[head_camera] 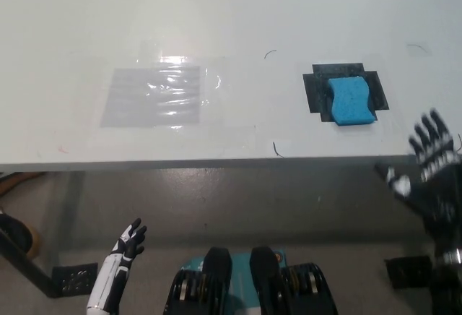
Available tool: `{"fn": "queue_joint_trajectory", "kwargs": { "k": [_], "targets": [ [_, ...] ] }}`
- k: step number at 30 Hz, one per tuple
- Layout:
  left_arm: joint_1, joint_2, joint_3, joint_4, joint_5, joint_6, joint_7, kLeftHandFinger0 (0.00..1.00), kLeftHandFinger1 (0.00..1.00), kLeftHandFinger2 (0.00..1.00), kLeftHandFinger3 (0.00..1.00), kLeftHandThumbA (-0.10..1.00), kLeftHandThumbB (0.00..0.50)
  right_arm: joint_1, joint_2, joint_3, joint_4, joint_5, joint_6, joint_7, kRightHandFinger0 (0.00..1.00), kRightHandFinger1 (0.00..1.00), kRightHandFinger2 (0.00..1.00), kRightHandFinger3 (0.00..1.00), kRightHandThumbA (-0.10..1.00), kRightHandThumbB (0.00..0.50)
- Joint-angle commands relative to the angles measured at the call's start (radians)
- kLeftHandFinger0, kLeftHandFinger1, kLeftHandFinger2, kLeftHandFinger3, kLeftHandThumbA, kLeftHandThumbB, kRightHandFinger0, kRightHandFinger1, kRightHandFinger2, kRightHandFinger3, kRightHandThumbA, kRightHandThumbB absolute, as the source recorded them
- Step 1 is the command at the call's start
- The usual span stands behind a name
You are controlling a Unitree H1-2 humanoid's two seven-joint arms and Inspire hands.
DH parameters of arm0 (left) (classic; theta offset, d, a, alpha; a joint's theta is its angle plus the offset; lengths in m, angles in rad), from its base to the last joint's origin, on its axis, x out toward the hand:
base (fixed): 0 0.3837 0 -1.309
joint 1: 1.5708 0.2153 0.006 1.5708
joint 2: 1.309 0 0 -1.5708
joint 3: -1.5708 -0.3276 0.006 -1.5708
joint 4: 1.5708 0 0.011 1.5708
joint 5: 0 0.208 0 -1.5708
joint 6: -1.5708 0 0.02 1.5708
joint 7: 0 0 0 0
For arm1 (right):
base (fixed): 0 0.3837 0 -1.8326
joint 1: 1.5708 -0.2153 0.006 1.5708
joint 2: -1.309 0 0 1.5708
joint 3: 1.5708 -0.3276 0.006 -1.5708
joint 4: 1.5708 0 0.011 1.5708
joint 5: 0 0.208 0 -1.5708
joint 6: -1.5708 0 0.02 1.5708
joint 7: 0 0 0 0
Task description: A soft sponge is kept on the balc marked spot on the table infront of the robot and it uses its right hand fist to press down on it and drrags it across the table in a back and forth manner twice to clean it
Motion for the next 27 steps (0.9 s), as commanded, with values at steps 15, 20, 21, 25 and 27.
{"fn": "queue_joint_trajectory", "kwargs": {
  "k": [15, 20, 21, 25, 27],
  "targets": [
    [-0.036, 0.026, -0.028, -0.048, -0.019, -0.057, -0.037, 1.00, 1.00, 1.00, 1.00, 1.00, 0.128, 0.081, -0.056, 0.126, 0.207, -0.055, -0.158, 0.161, 1.00, 1.00, 1.00, 1.00, 1.00, 0.201],
    [-0.038, 0.022, 0.000, -0.053, -0.016, -0.063, -0.005, 1.00, 1.00, 1.00, 1.00, 1.00, 0.091, 0.060, -0.078, 0.122, 0.228, -0.039, -0.135, 0.190, 1.00, 1.00, 1.00, 1.00, 1.00, 0.179],
    [-0.037, 0.024, 0.004, -0.059, -0.029, -0.055, -0.013, 1.00, 1.00, 1.00, 1.00, 1.00, 0.094, 0.056, -0.079, 0.122, 0.236, -0.040, -0.139, 0.192, 1.00, 1.00, 1.00, 1.00, 1.00, 0.171],
    [-0.031, 0.032, 0.034, -0.078, -0.061, -0.029, -0.025, 1.00, 1.00, 1.00, 1.00, 1.00, 0.102, 0.049, -0.077, 0.121, 0.255, -0.034, -0.139, 0.202, 1.00, 1.00, 1.00, 1.00, 1.00, 0.171],
    [-0.026, 0.028, 0.044, -0.092, -0.072, -0.013, -0.028, 1.00, 1.00, 1.00, 1.00, 1.00, 0.097, 0.054, -0.076, 0.118, 0.260, -0.035, -0.133, 0.202, 1.00, 1.00, 1.00, 1.00, 1.00, 0.178]
  ]
}}
